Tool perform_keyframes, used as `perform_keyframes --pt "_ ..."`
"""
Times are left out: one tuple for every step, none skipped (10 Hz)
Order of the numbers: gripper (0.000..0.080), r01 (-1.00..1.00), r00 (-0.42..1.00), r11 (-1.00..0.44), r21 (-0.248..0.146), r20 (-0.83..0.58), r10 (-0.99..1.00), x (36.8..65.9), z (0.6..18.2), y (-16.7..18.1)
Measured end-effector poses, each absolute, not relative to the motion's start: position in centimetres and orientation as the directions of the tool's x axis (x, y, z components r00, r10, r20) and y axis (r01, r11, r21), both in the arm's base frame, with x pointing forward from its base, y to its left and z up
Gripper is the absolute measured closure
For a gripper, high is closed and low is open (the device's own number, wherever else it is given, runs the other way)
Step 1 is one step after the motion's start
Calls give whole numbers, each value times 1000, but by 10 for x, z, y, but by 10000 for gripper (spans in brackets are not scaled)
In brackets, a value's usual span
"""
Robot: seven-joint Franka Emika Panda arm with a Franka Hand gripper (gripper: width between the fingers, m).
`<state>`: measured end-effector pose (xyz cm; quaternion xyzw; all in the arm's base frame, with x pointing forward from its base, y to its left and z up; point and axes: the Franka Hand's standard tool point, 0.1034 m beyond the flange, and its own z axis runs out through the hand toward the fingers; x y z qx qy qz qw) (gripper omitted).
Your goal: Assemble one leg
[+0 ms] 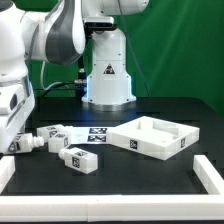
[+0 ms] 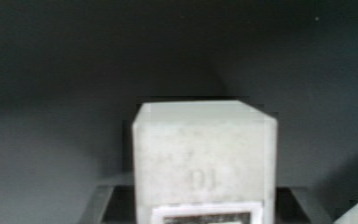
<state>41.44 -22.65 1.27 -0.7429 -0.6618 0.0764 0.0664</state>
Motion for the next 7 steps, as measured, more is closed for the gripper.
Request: perform_keyframes --pt "518 973 112 -115 -200 -26 993 414 13 -227" --pt "518 973 112 -115 -200 -26 993 414 13 -226" --pt "518 973 112 -115 -200 -26 993 414 13 -226" --pt "339 973 112 -115 -200 -26 993 414 13 -226" --pt "196 971 135 -140 -196 -37 990 417 16 -224" --pt "196 971 155 -162 -175 -54 987 424 30 -217" --pt "164 971 176 -184 -153 -63 982 427 47 -208"
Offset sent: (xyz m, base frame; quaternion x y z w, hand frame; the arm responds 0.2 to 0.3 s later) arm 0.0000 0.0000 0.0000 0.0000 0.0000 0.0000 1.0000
